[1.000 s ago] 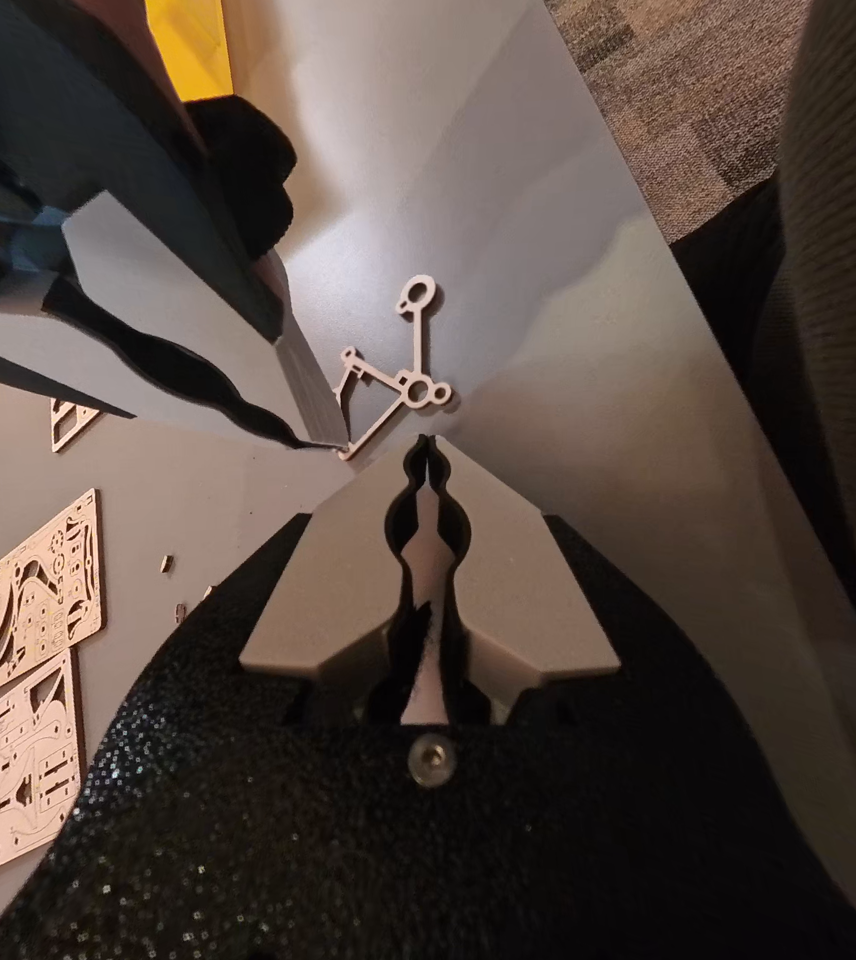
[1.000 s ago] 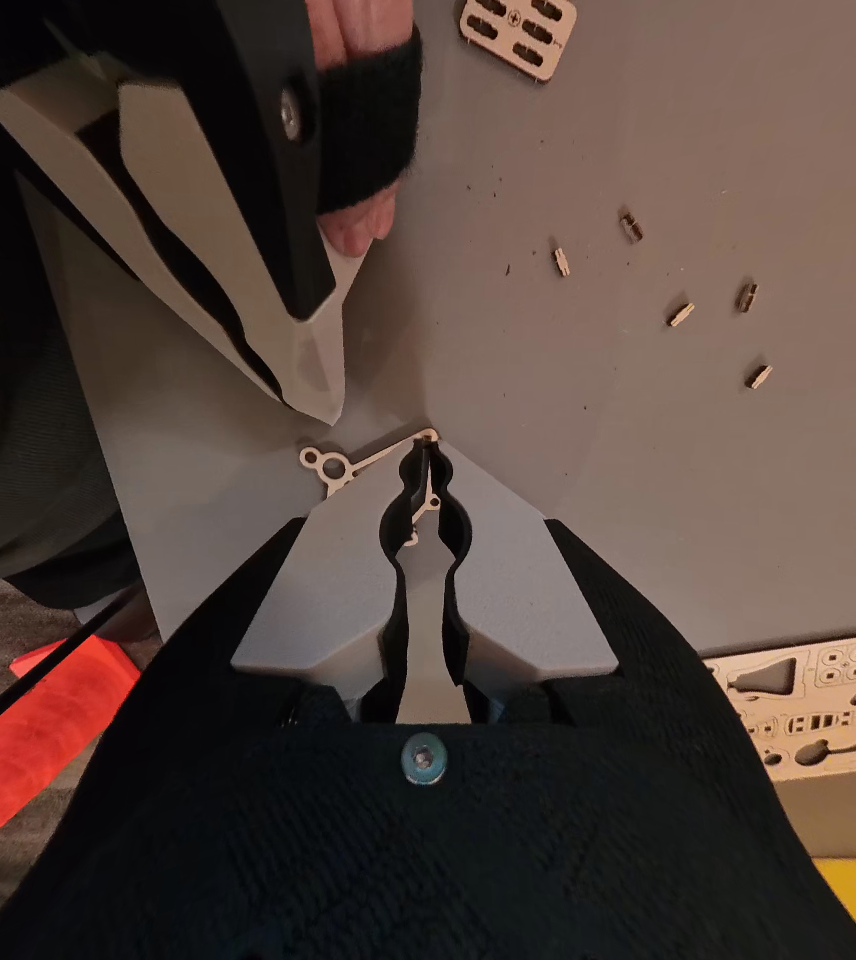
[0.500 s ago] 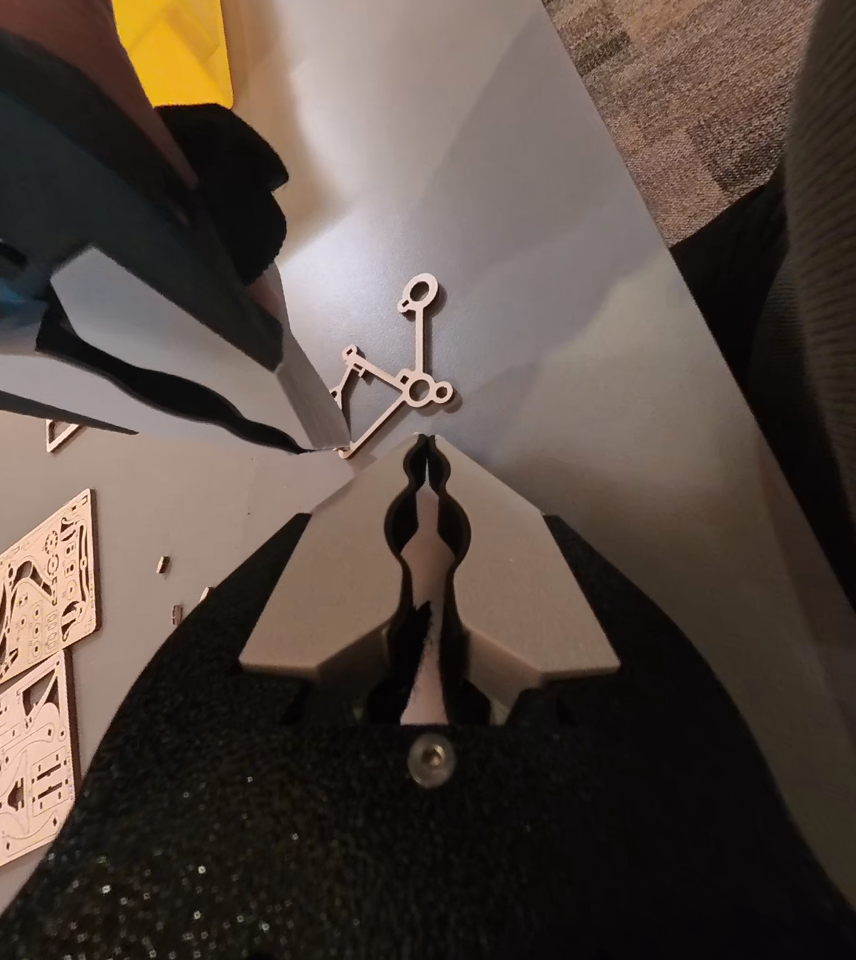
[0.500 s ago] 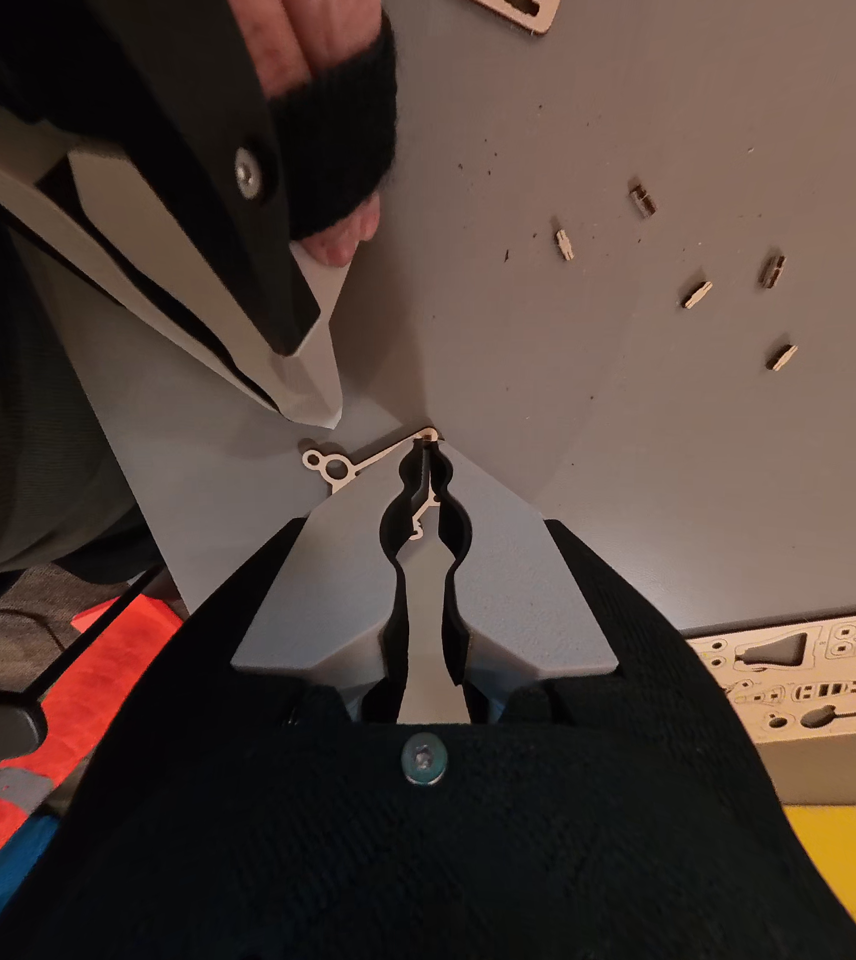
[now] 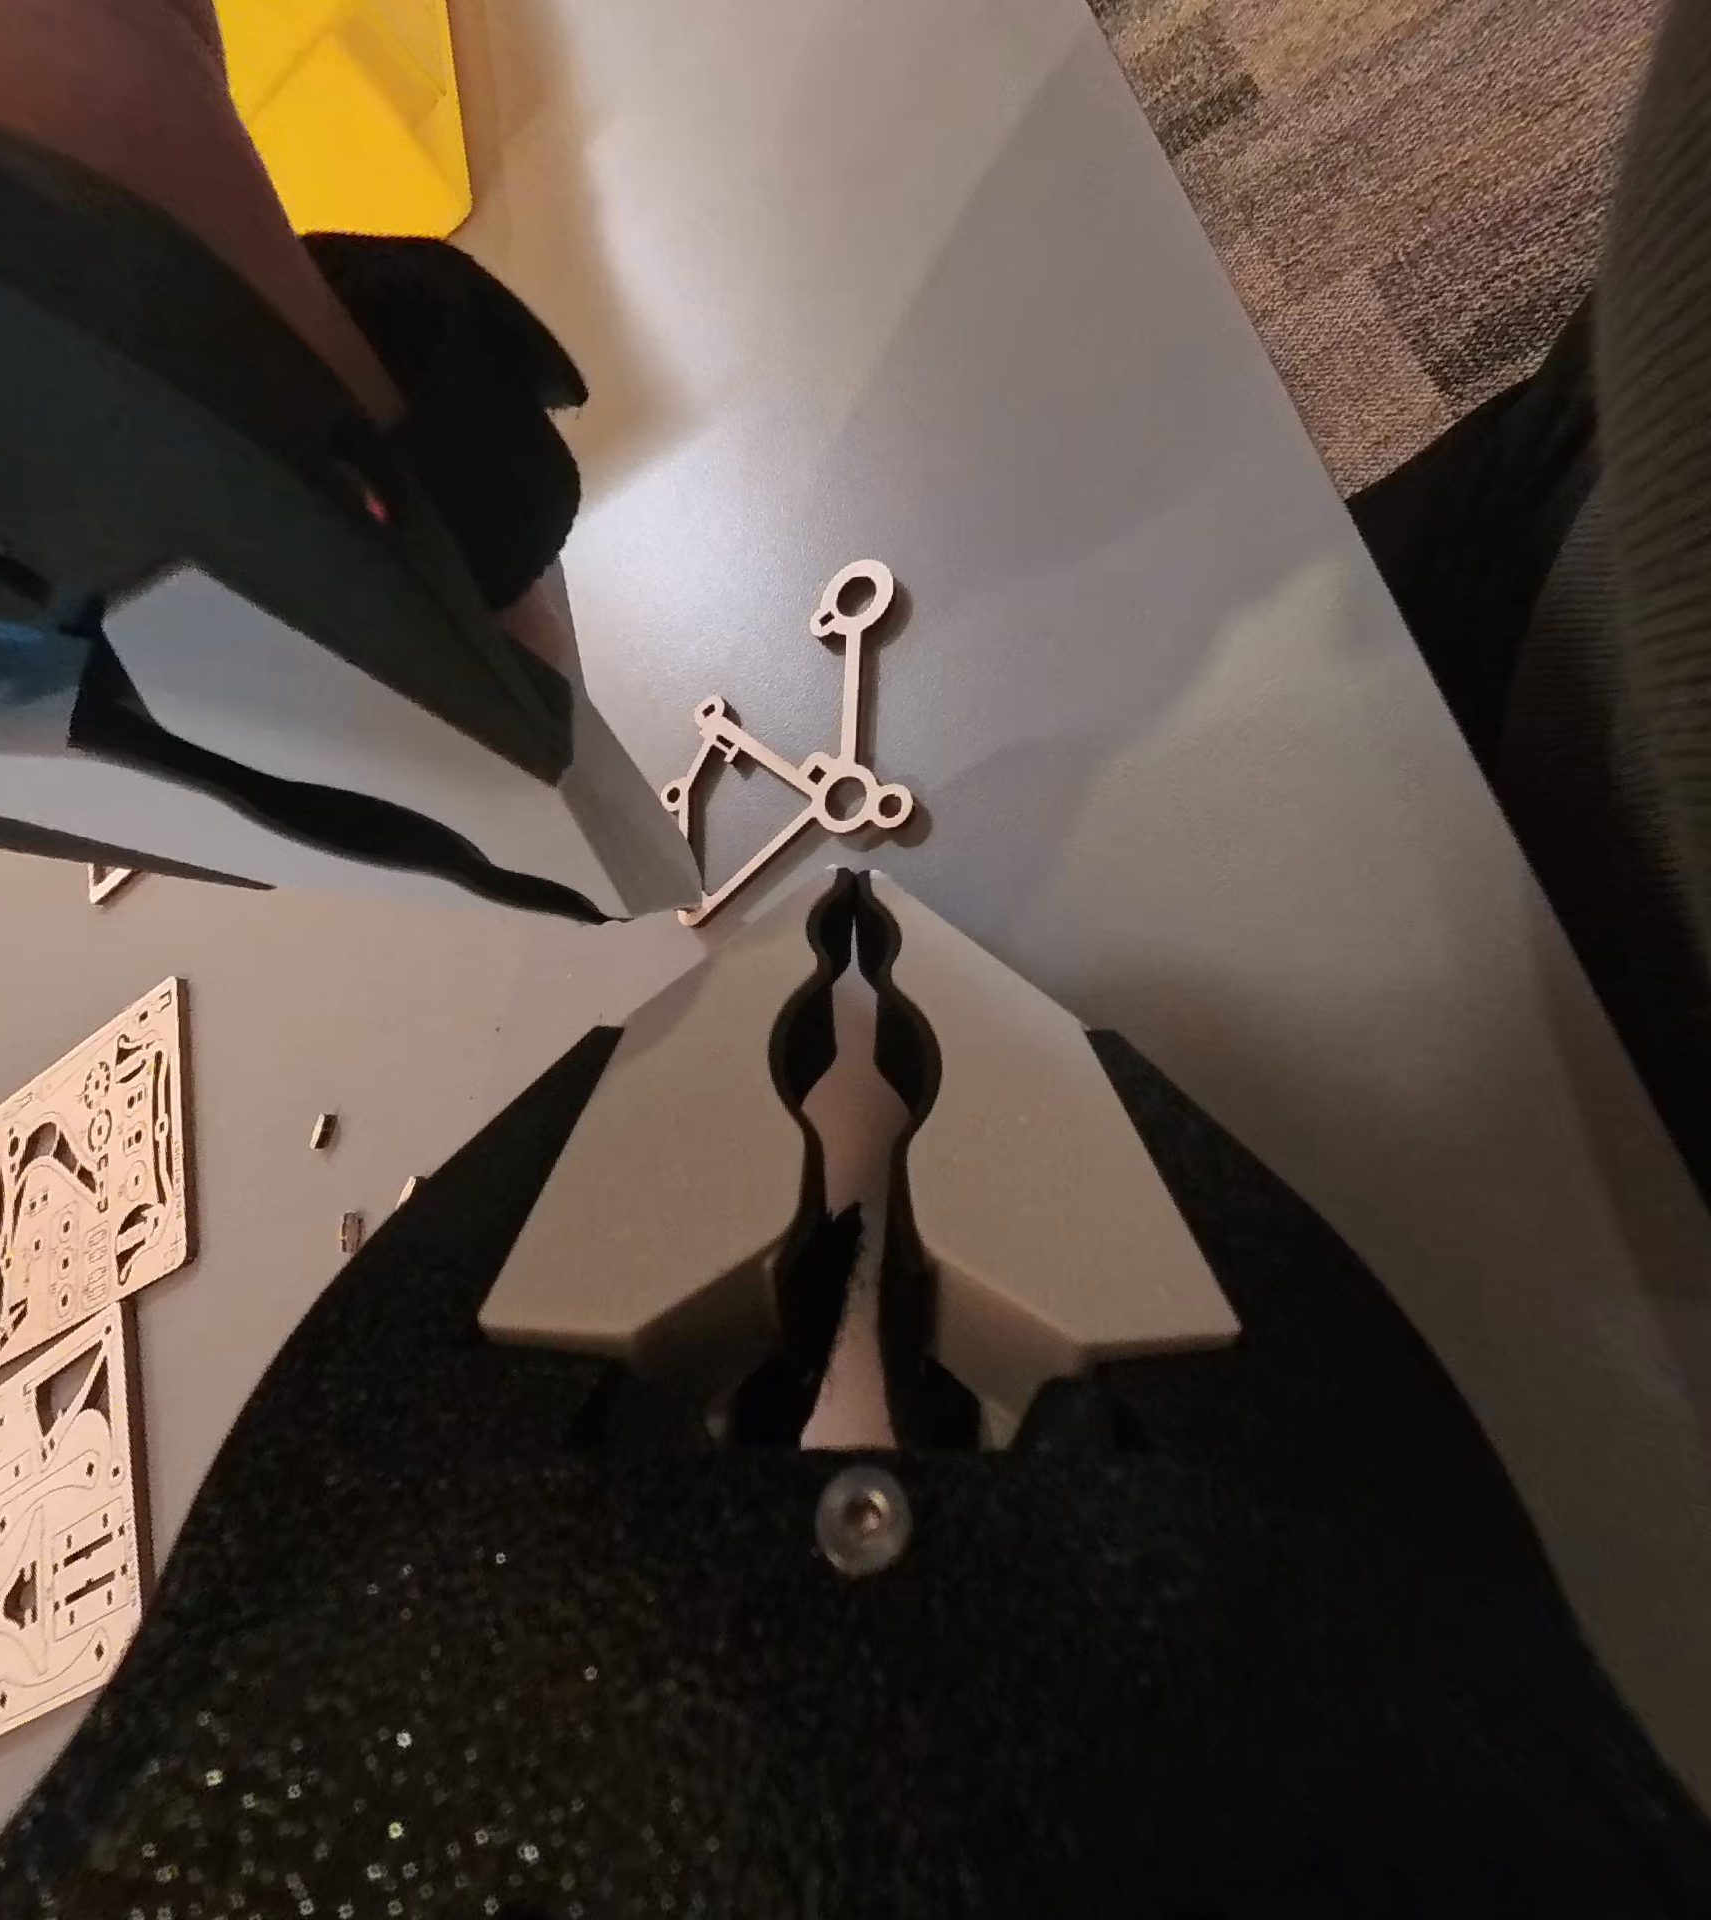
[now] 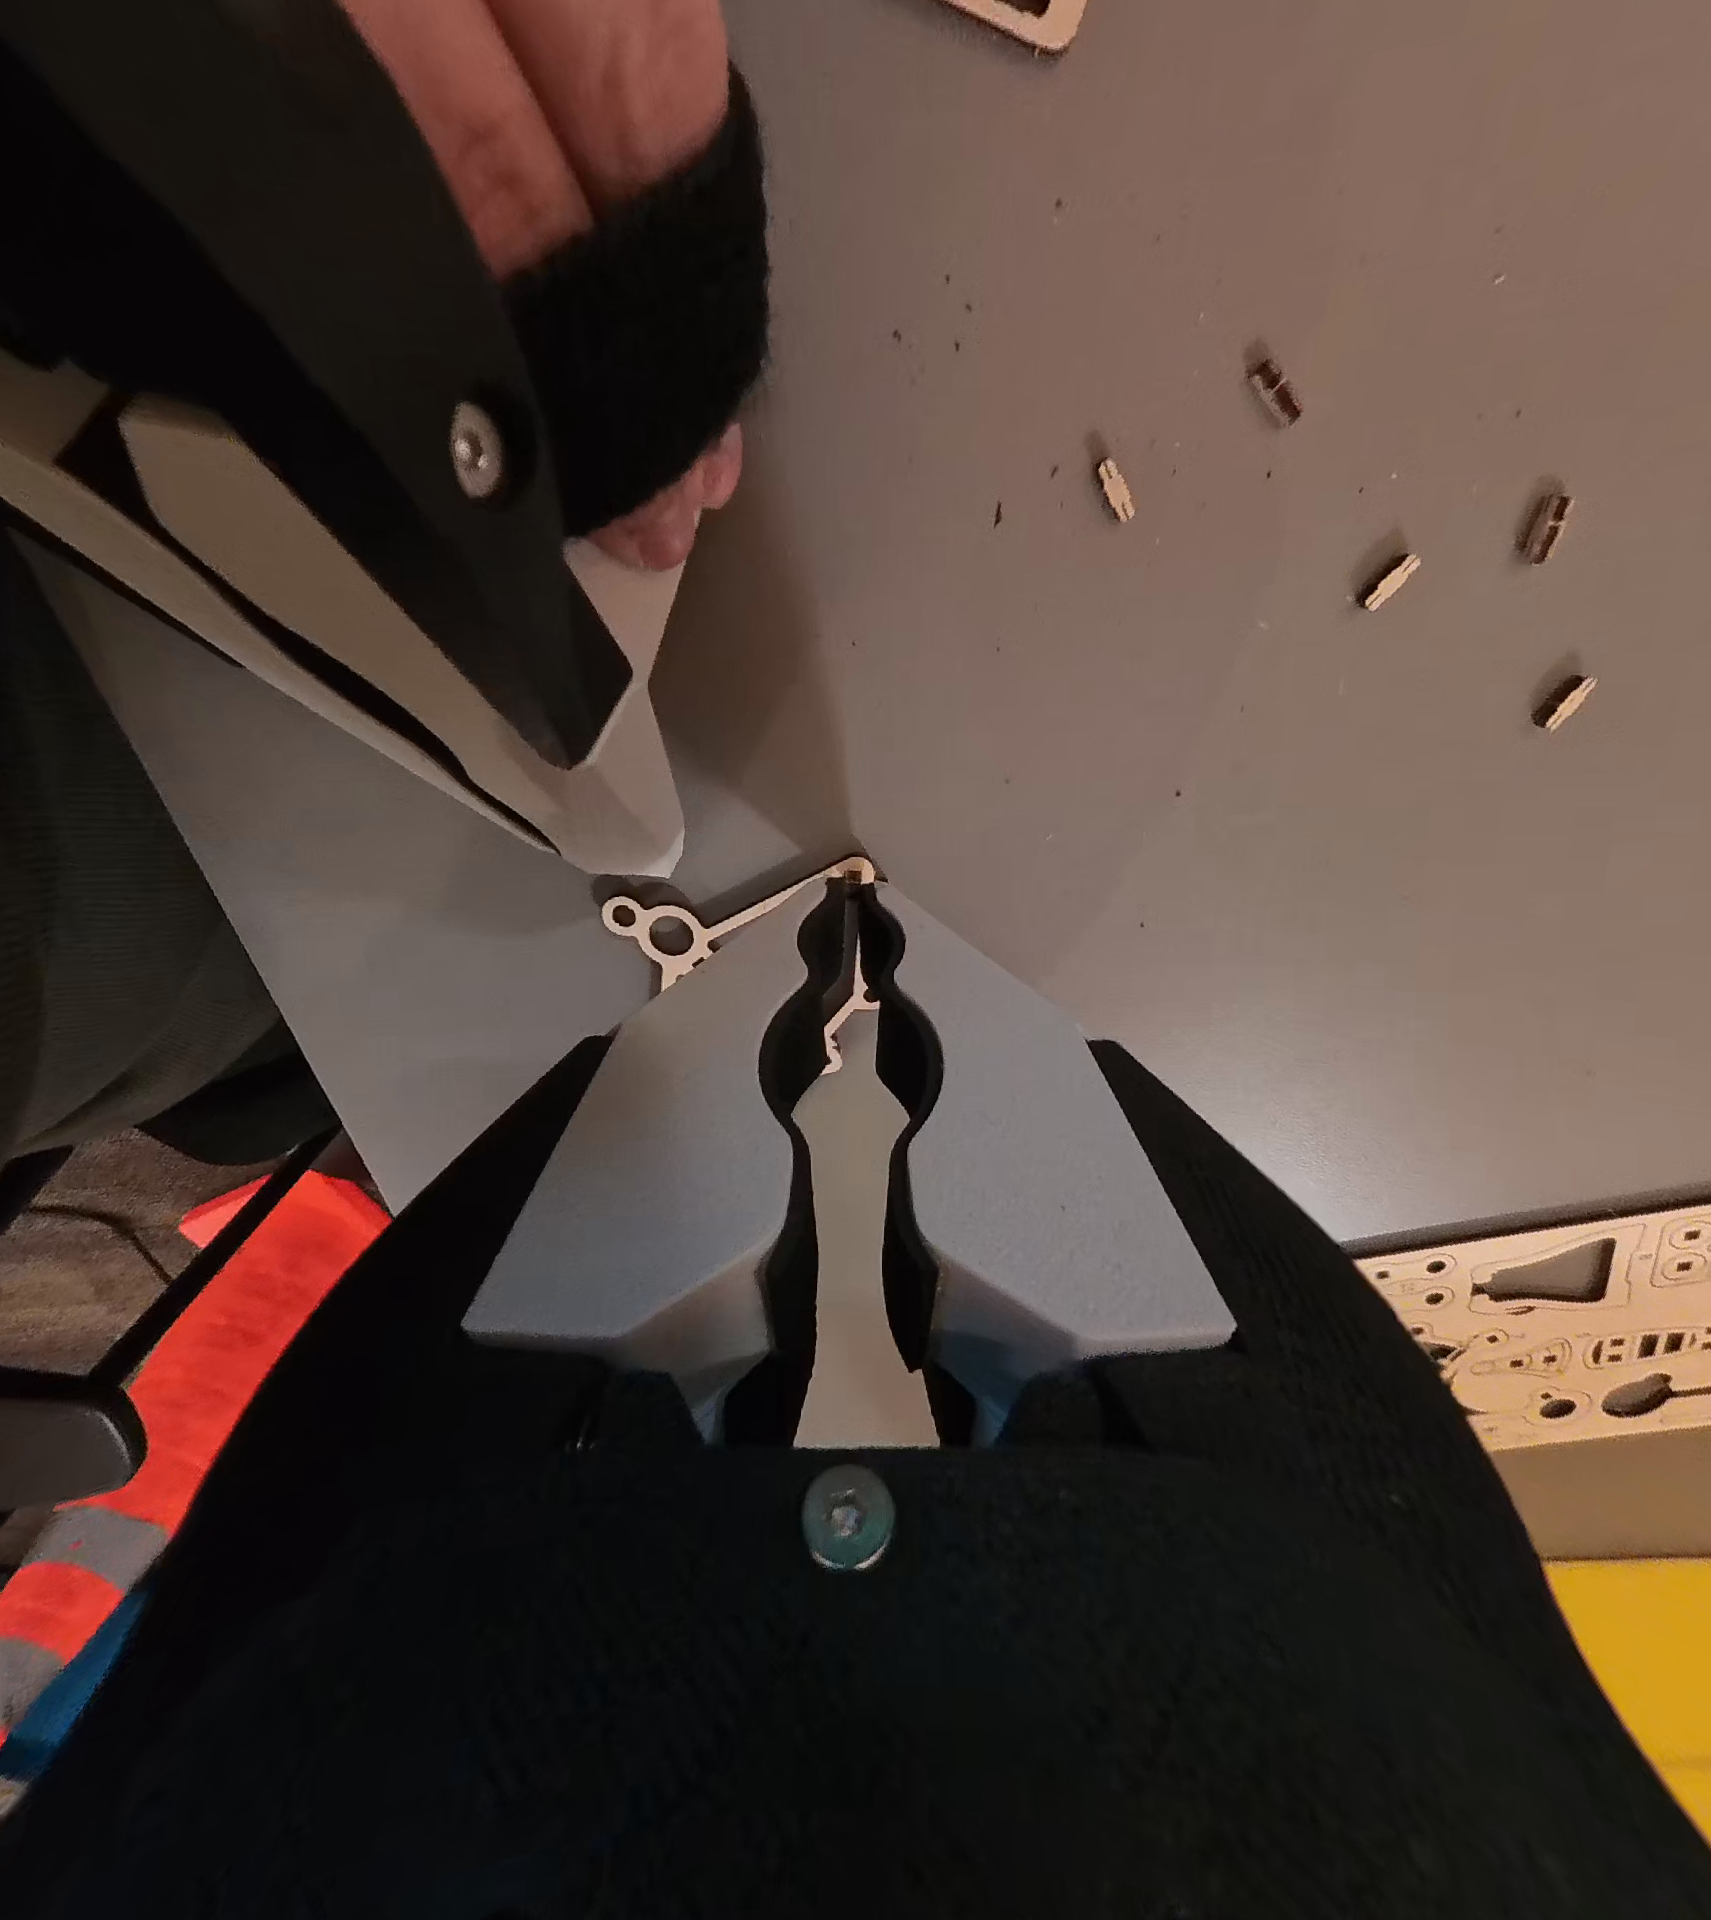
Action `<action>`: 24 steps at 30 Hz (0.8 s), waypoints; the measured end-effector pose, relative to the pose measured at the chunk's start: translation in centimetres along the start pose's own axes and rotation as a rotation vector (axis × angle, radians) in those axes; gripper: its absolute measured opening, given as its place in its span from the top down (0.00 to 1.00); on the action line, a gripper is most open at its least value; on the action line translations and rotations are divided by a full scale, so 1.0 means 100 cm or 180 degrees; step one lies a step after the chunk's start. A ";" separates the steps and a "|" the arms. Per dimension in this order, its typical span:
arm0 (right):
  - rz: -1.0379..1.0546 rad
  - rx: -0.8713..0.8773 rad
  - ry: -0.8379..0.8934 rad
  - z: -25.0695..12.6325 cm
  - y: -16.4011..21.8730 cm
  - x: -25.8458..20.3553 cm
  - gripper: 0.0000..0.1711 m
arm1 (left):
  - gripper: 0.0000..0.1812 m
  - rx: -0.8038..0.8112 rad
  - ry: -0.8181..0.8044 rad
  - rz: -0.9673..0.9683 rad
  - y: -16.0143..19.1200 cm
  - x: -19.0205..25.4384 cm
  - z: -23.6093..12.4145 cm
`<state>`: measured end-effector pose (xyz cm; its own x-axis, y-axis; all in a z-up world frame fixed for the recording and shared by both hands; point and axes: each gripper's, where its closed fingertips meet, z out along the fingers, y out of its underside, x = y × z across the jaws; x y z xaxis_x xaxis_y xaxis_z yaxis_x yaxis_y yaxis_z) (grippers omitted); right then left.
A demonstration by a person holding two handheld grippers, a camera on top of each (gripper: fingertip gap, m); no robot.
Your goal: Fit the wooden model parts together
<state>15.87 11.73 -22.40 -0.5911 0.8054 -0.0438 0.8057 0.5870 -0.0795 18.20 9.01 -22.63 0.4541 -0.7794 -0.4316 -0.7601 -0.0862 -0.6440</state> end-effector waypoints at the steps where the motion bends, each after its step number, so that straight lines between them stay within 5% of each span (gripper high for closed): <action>1: 0.0014 -0.0010 -0.0004 0.000 0.000 0.000 1.00 | 1.00 0.0001 0.0001 -0.0001 0.000 0.000 0.000; 24: 0.0086 -0.0073 -0.0045 0.001 -0.002 0.000 1.00 | 1.00 0.0012 -0.0009 0.0013 -0.001 -0.001 0.000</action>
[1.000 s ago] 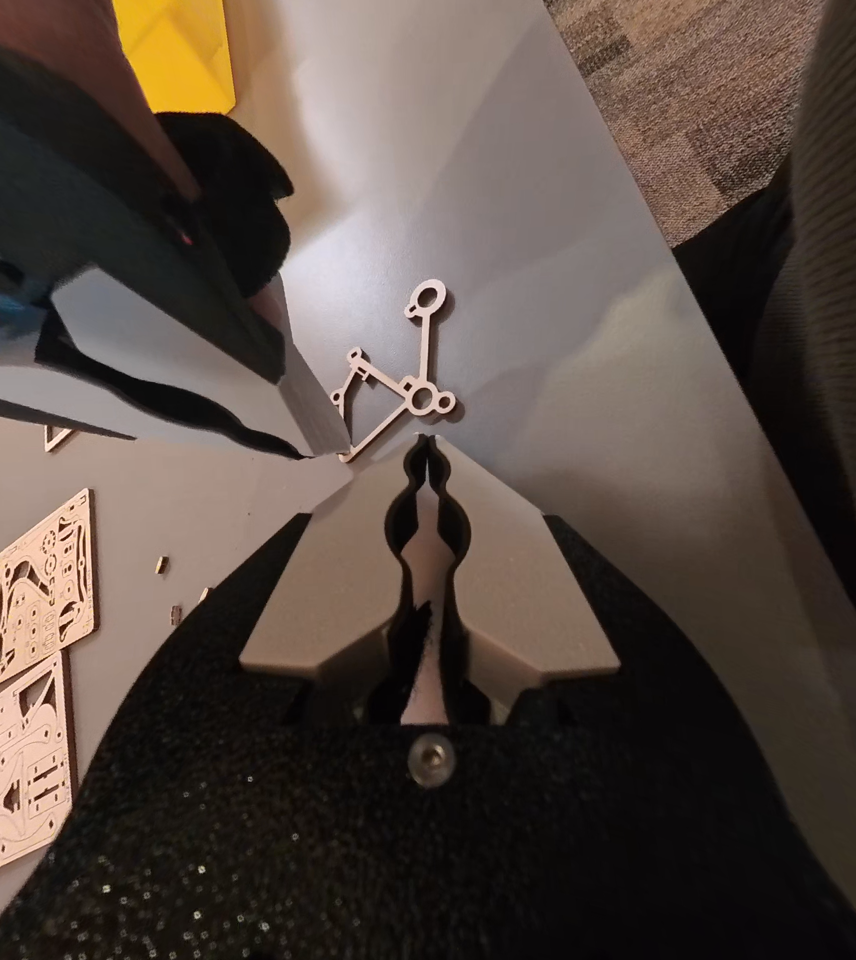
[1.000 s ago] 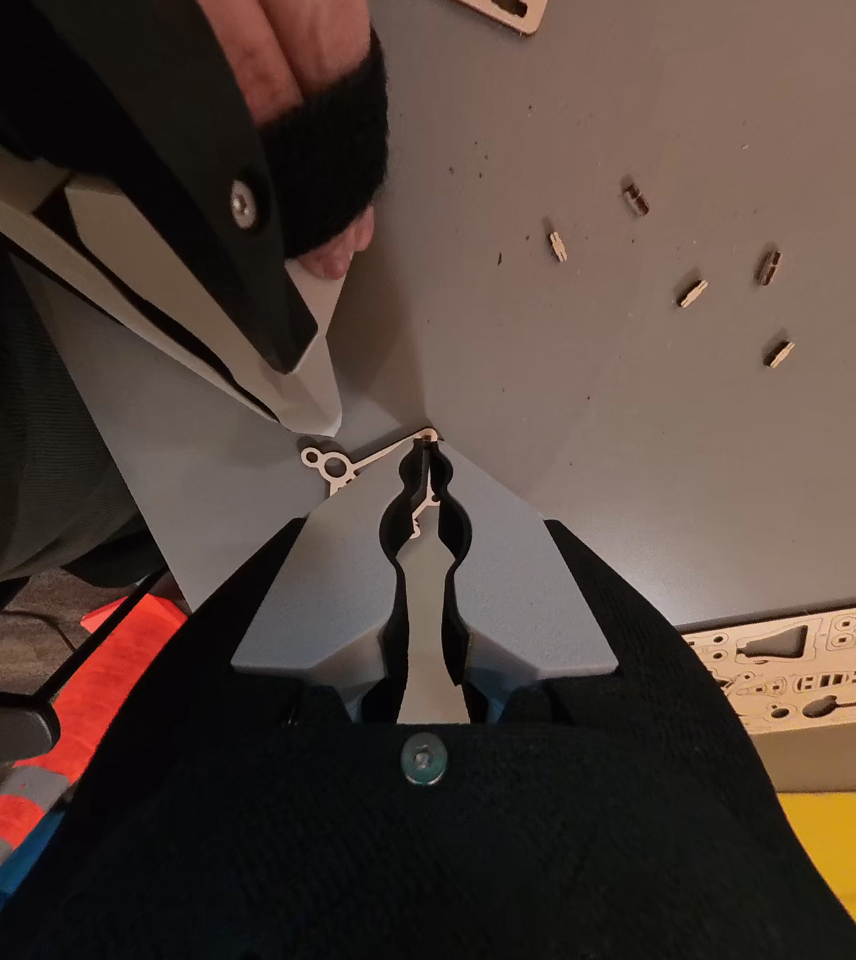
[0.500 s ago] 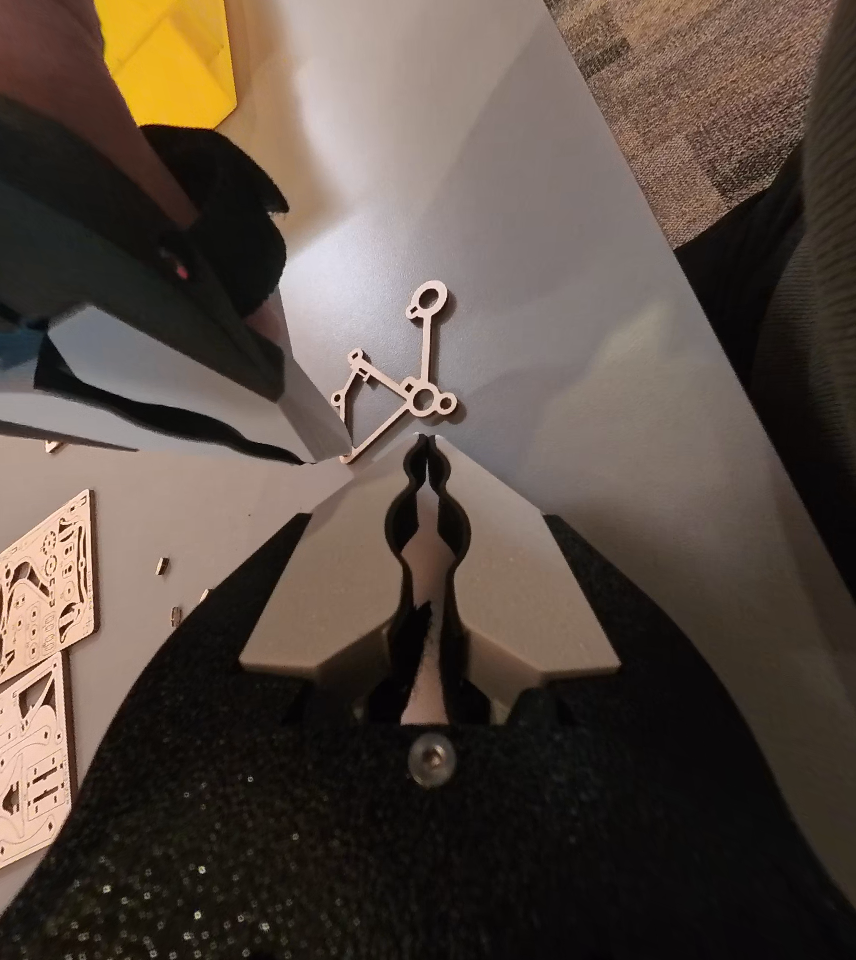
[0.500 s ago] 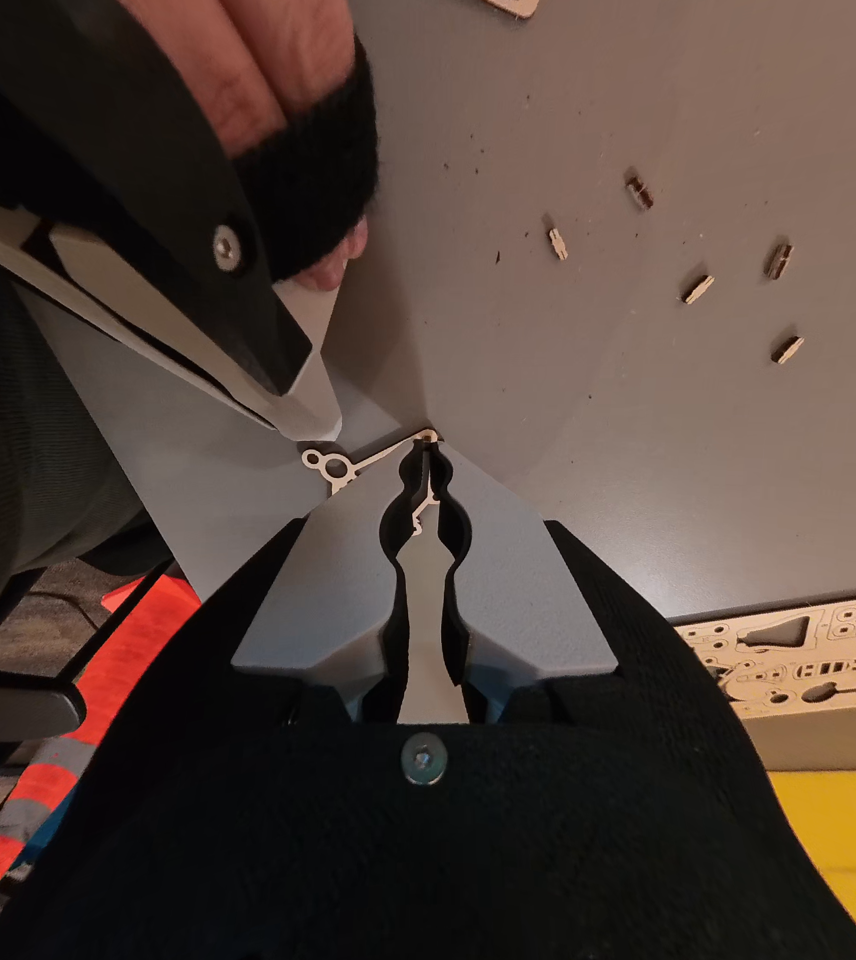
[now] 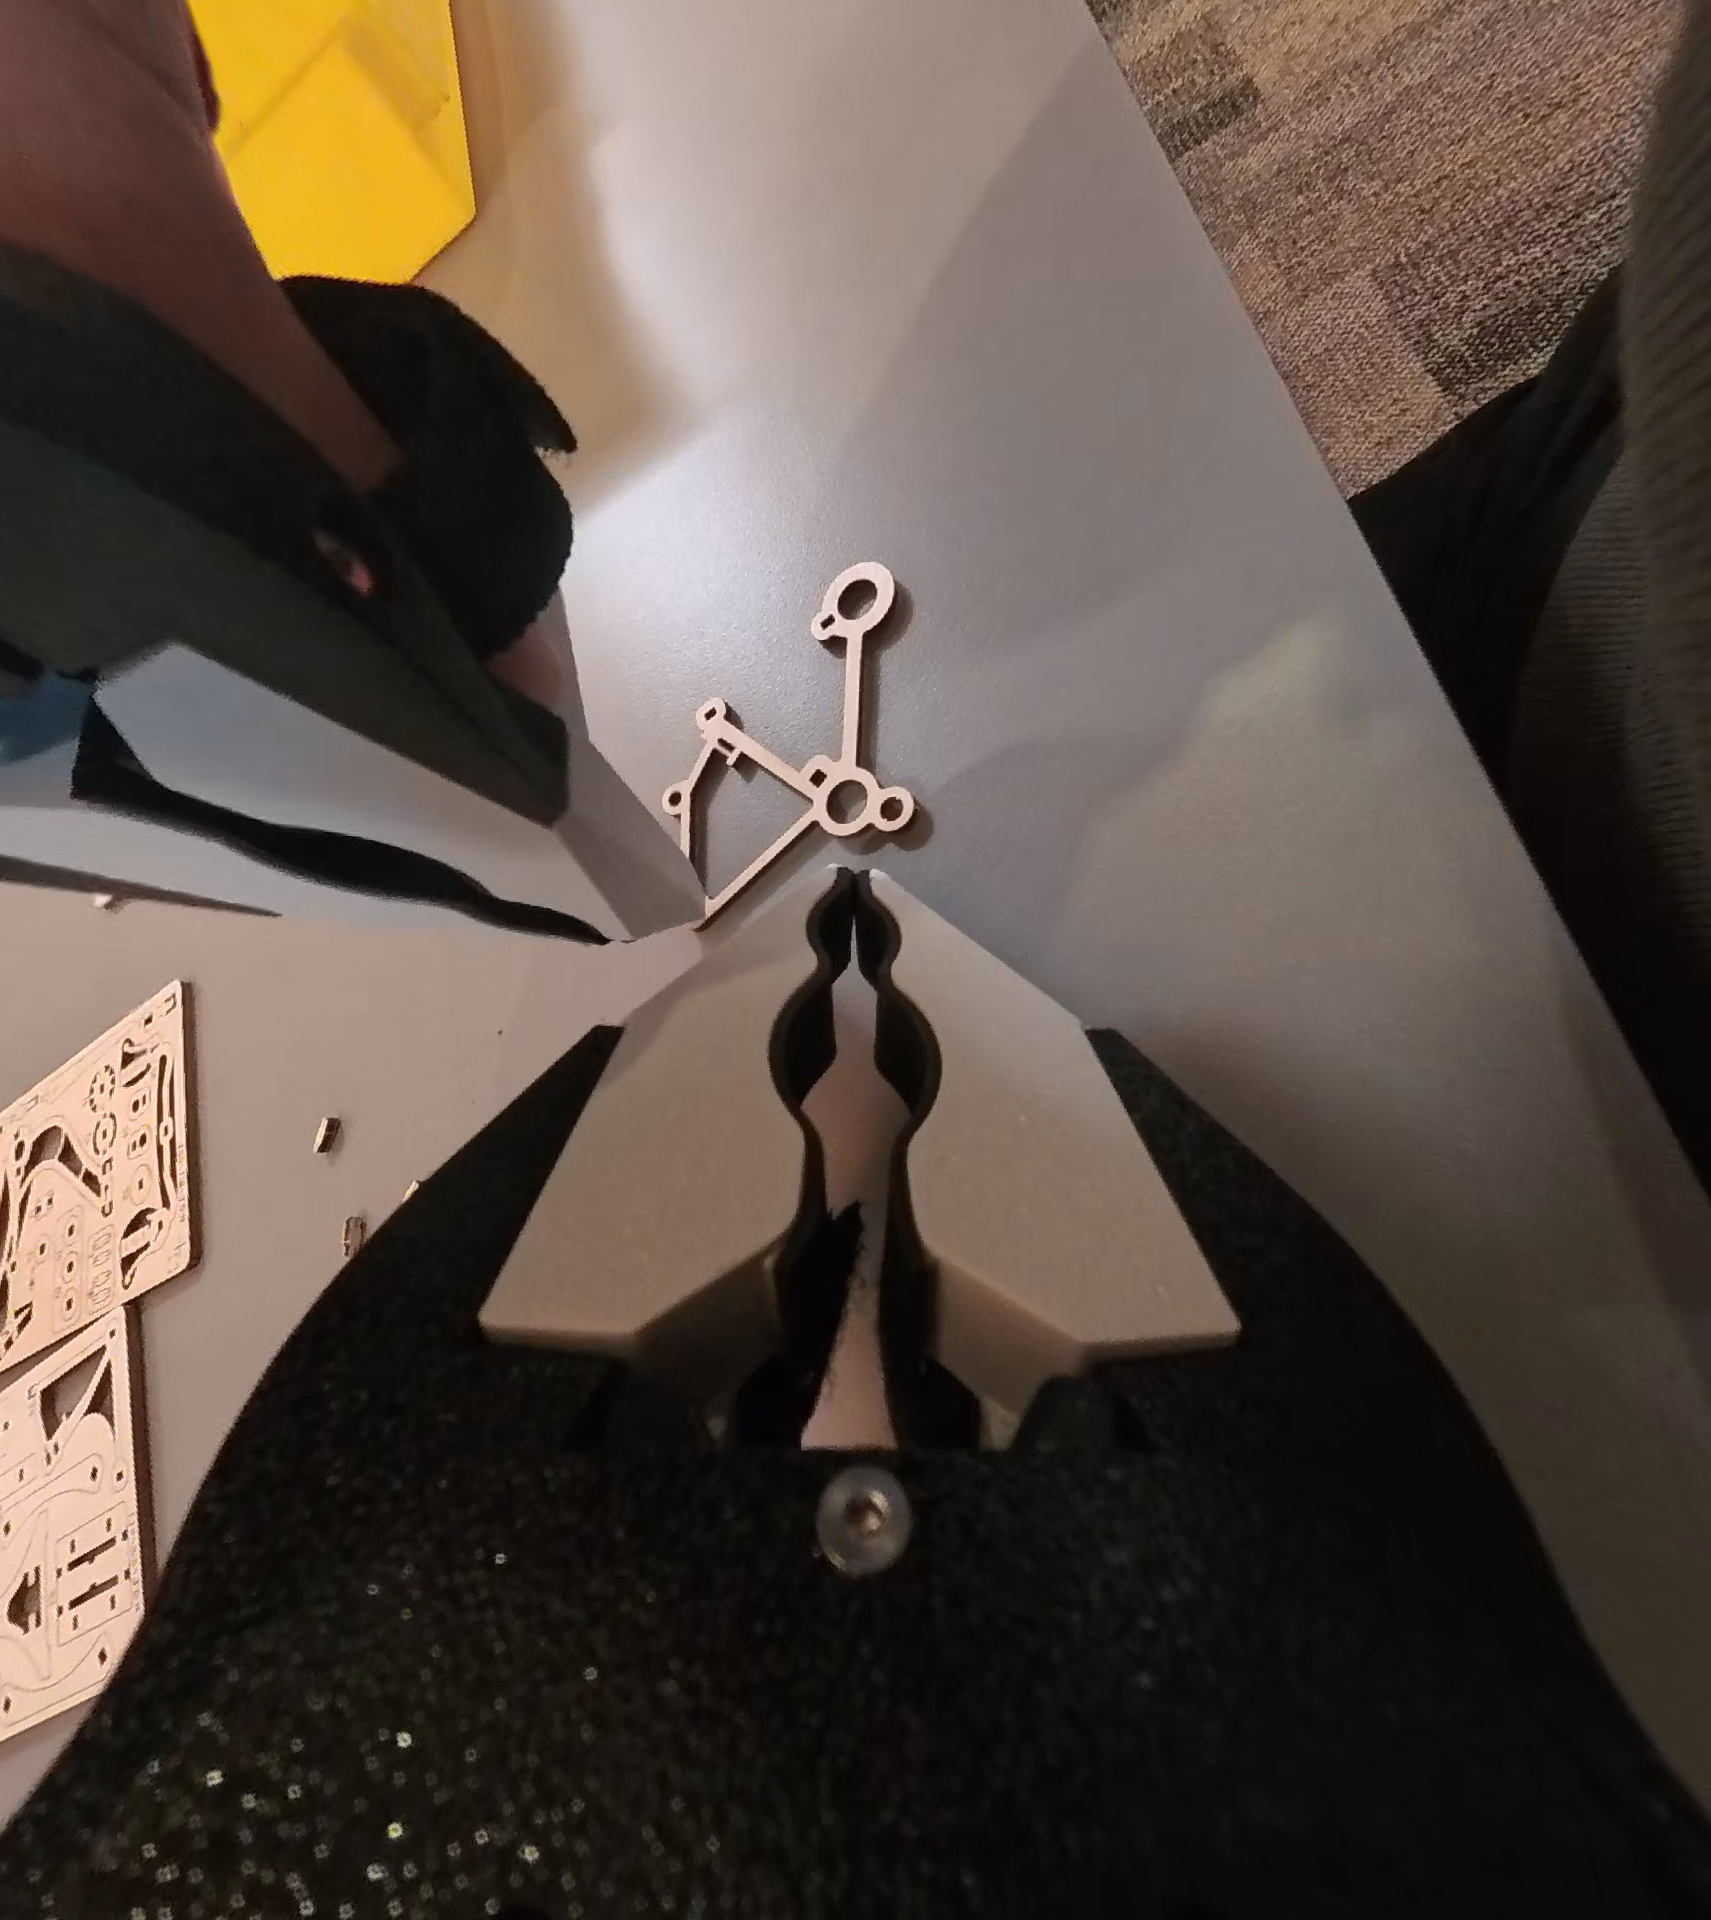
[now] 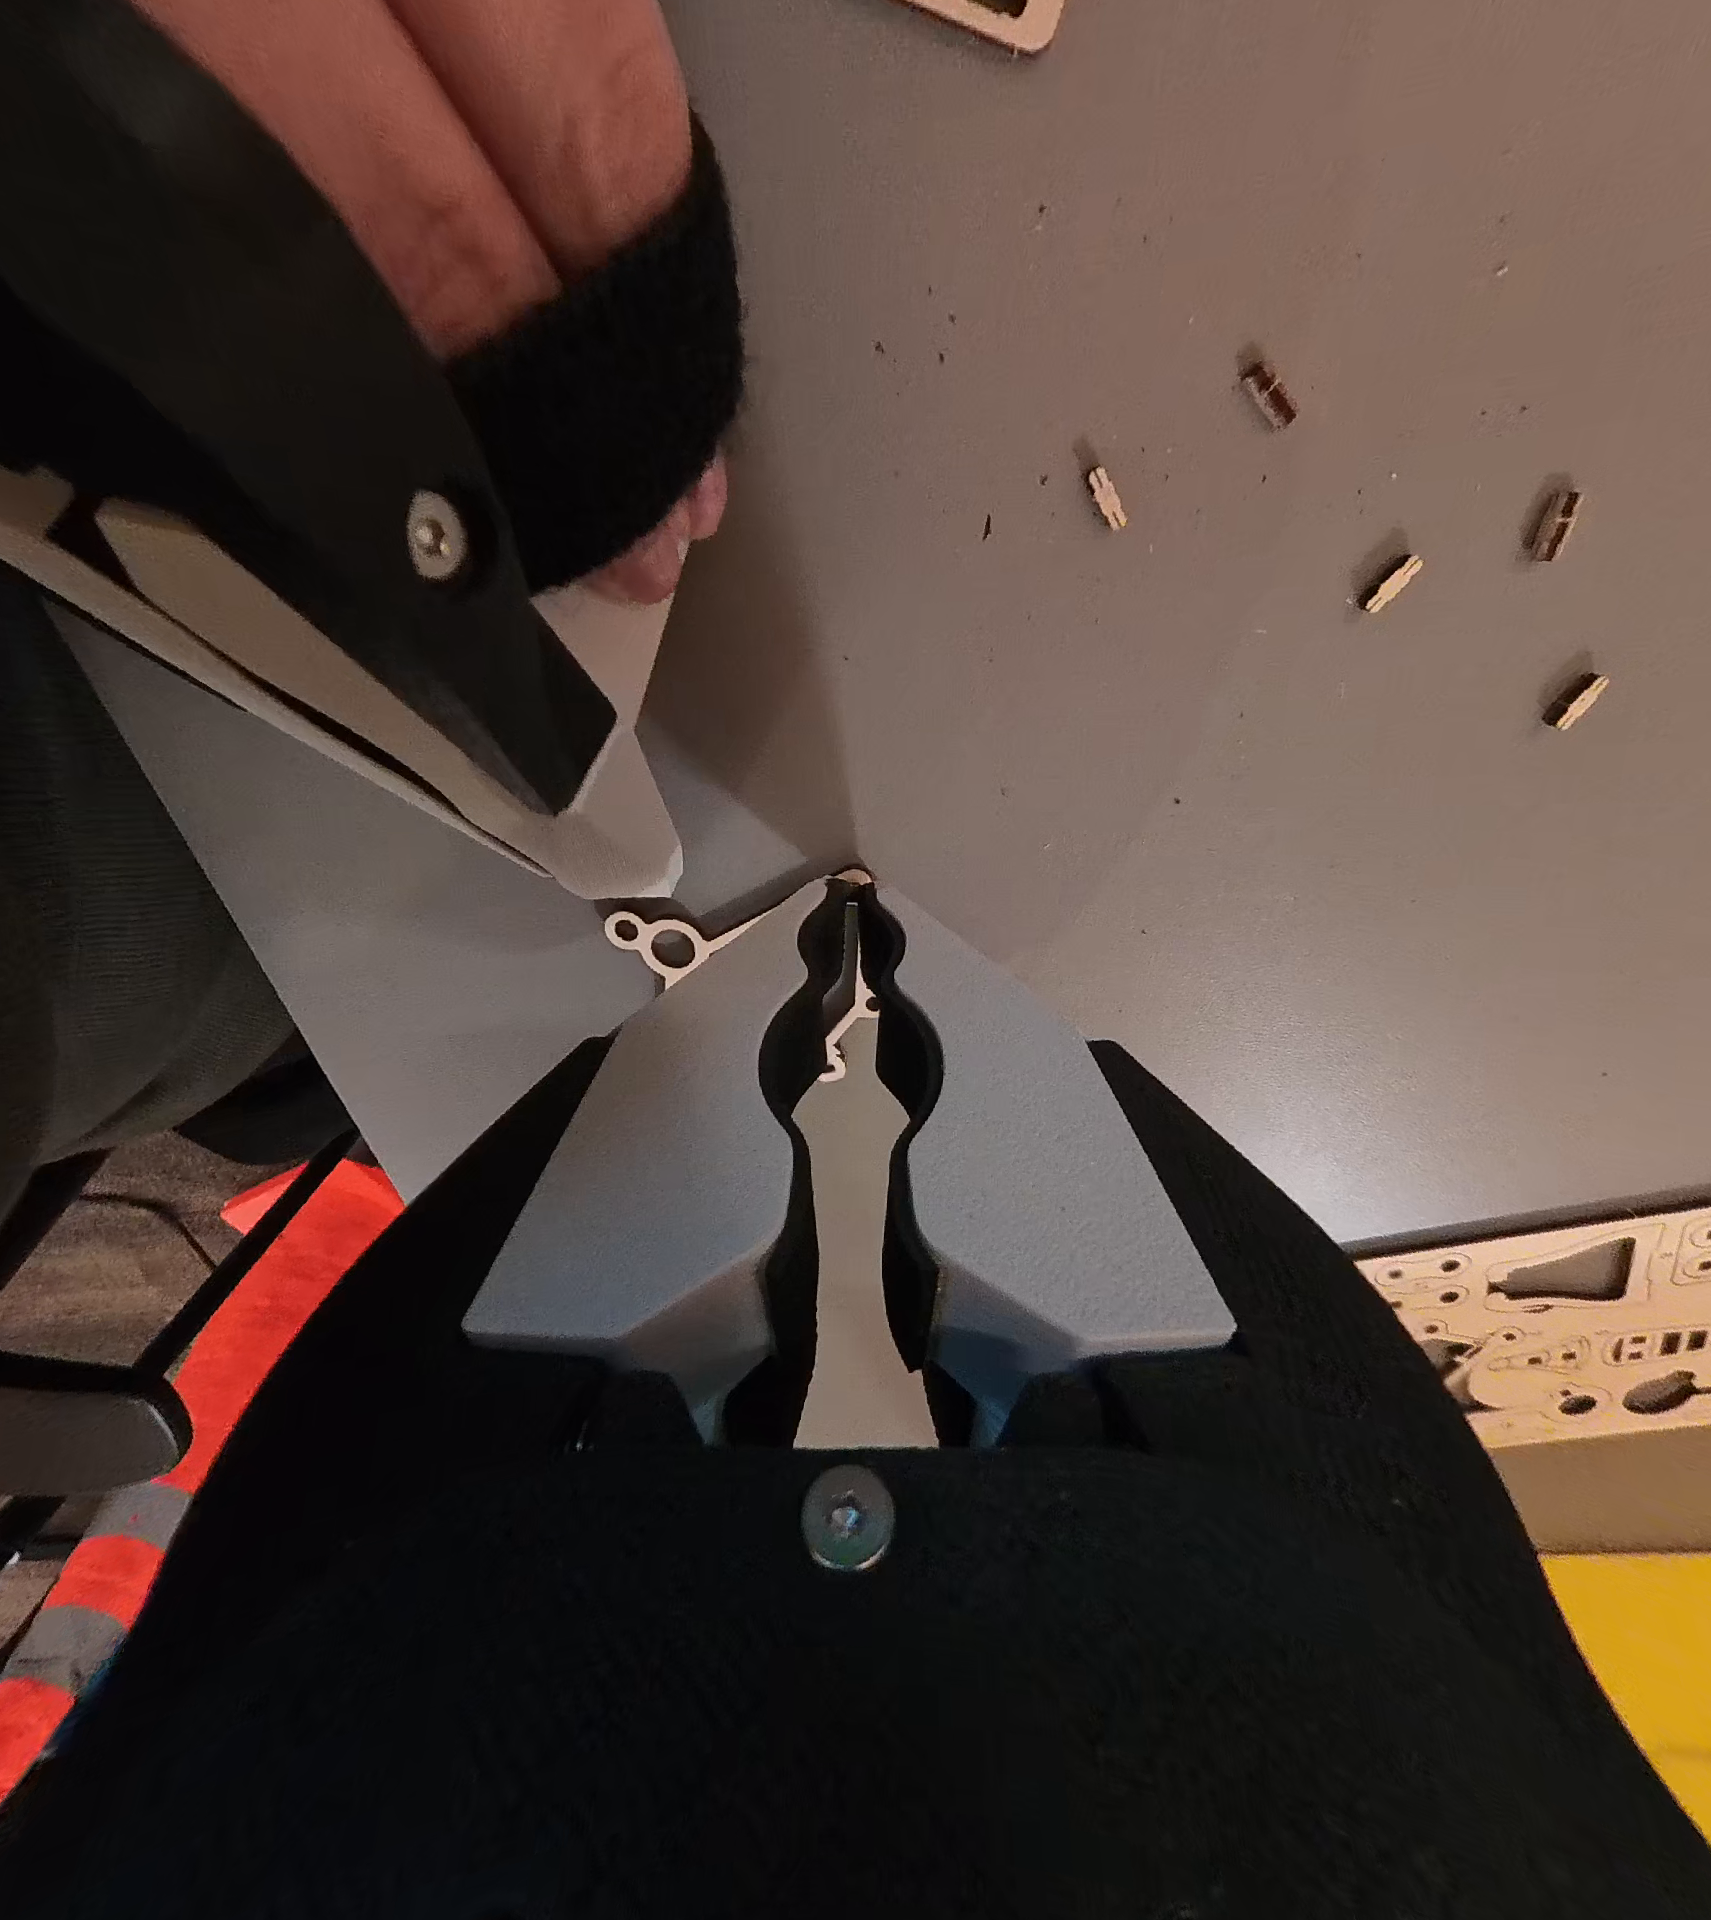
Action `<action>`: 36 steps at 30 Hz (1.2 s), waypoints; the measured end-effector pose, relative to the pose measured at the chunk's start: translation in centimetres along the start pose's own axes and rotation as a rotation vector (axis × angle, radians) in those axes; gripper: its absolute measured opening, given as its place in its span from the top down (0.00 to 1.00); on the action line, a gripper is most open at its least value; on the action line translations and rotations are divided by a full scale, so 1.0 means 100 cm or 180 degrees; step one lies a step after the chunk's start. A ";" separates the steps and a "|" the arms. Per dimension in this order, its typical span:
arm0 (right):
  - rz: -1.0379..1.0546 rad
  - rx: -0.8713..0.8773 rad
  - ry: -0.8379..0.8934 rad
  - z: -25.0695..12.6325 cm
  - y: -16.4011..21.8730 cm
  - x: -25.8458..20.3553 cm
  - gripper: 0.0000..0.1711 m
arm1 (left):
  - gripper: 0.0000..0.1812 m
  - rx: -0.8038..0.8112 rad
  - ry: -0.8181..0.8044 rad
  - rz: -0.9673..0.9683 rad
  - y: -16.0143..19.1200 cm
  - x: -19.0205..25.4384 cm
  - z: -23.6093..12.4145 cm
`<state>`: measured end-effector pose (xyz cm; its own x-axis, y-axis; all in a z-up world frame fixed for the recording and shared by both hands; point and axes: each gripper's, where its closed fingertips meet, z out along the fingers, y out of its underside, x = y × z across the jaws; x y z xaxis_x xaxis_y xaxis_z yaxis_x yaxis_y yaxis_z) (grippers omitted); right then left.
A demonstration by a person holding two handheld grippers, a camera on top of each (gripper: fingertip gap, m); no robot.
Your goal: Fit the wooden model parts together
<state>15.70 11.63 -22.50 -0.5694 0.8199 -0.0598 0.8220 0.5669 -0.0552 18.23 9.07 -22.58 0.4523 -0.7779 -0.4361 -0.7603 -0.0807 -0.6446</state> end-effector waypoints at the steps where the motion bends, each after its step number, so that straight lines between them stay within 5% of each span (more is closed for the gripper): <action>1: 0.0009 0.0027 -0.0004 0.000 0.000 0.000 1.00 | 1.00 0.0001 0.0001 0.0001 0.000 0.000 0.000; 18: 0.0142 0.0541 0.0065 0.001 -0.002 0.000 1.00 | 1.00 0.0005 0.0006 0.0000 0.001 0.000 -0.001; 25: 0.0271 0.1591 0.0200 -0.006 -0.002 -0.003 1.00 | 1.00 0.0195 0.0109 -0.0266 0.000 -0.001 -0.012; 31: 0.0031 0.2762 0.1040 -0.046 -0.007 -0.001 1.00 | 1.00 0.0807 -0.0075 -0.0985 -0.014 -0.037 -0.029; 36: -0.0178 0.3432 0.1823 -0.077 -0.009 0.001 1.00 | 0.82 0.1242 -0.0070 -0.1686 -0.027 -0.059 -0.036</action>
